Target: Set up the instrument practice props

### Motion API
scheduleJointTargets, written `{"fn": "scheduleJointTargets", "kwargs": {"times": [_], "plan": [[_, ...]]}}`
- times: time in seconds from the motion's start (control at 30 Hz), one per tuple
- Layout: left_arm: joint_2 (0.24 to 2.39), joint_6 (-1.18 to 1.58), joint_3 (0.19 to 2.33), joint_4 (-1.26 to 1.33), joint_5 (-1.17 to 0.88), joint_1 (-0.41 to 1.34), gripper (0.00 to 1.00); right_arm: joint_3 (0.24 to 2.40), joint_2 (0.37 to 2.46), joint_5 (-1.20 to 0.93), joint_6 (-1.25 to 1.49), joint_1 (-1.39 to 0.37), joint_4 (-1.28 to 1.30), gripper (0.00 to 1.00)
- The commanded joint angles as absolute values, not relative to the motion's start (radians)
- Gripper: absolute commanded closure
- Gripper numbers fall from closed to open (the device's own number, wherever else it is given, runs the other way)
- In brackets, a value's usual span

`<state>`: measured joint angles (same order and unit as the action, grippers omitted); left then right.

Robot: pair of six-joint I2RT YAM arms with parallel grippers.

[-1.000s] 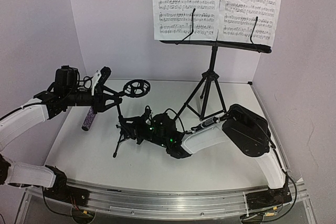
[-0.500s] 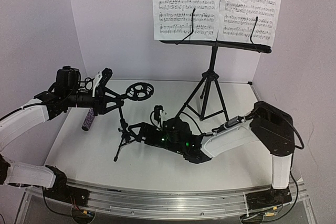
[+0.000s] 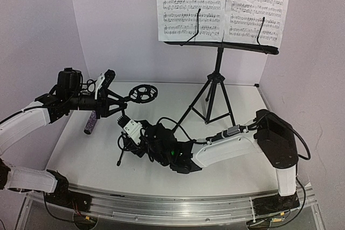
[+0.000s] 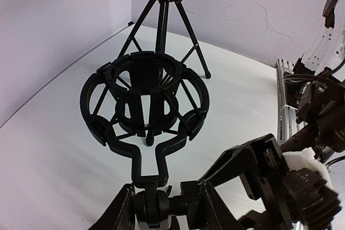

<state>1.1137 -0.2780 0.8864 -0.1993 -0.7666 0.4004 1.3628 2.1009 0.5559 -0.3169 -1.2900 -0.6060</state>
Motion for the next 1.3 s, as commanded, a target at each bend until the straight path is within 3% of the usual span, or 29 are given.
{"fn": "scheduleJointTargets", "kwargs": {"times": [0.0,0.07,0.2,0.43,0.77,0.93,1.27], "plan": [[1.102,-0.259,0.920,-0.112,-0.803,0.403,1.00,1.413,2.142,0.592,-0.433,-1.277,-0.611,0.50],[1.103,-0.258,0.919,-0.109,-0.803,0.403,1.00,1.419,2.150,0.586,-0.438,-1.276,-0.611,0.56],[1.105,-0.257,0.919,-0.105,-0.803,0.403,1.00,1.455,2.179,0.573,-0.444,-1.269,-0.609,0.56],[1.107,-0.252,0.920,-0.104,-0.803,0.403,1.00,1.483,2.199,0.563,-0.447,-1.267,-0.609,0.65],[1.109,-0.249,0.922,-0.101,-0.802,0.404,1.00,1.474,2.197,0.592,-0.425,-1.267,-0.609,0.84],[1.109,-0.248,0.922,-0.100,-0.801,0.403,1.00,1.468,2.206,0.631,-0.356,-1.263,-0.609,1.00],[1.098,-0.260,0.904,-0.087,-0.801,0.404,1.00,1.321,2.139,0.219,0.790,-1.121,-0.607,1.00]]}}
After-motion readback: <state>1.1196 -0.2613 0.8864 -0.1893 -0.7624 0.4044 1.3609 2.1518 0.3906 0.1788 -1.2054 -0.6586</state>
